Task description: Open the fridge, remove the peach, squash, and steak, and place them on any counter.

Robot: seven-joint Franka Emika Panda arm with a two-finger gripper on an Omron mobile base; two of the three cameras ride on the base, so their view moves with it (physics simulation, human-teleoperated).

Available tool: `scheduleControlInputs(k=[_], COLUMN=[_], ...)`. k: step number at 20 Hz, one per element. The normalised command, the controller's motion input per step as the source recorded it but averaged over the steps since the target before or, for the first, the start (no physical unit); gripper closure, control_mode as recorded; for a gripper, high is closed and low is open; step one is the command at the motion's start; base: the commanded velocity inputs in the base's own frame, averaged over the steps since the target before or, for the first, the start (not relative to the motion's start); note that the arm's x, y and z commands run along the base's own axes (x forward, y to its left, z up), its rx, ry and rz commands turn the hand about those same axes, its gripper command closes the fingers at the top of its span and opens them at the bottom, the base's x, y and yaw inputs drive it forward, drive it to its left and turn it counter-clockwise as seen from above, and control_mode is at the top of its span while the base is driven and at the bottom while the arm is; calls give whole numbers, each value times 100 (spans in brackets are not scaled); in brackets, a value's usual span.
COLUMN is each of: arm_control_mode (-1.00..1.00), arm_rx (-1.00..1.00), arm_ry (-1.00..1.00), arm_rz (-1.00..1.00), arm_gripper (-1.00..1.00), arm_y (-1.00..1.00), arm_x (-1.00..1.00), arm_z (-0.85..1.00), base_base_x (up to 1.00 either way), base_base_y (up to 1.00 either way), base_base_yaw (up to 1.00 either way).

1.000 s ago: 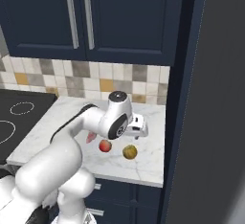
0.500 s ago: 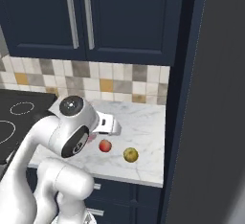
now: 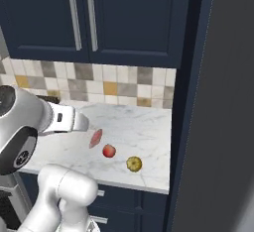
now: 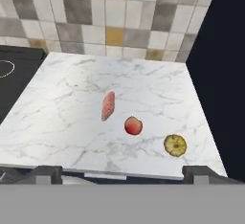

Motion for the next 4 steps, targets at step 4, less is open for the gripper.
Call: scheduleControlInputs(k=[4], arm_control_mode=[-100], arm_rx=[0], arm_ry=[-24], arm_rz=[6], arm_gripper=[-100], arm_y=[51], arm_x=[-93], arm_z=[76], base_base_x=[0], base_base_y=[0], base_base_yaw=[0])
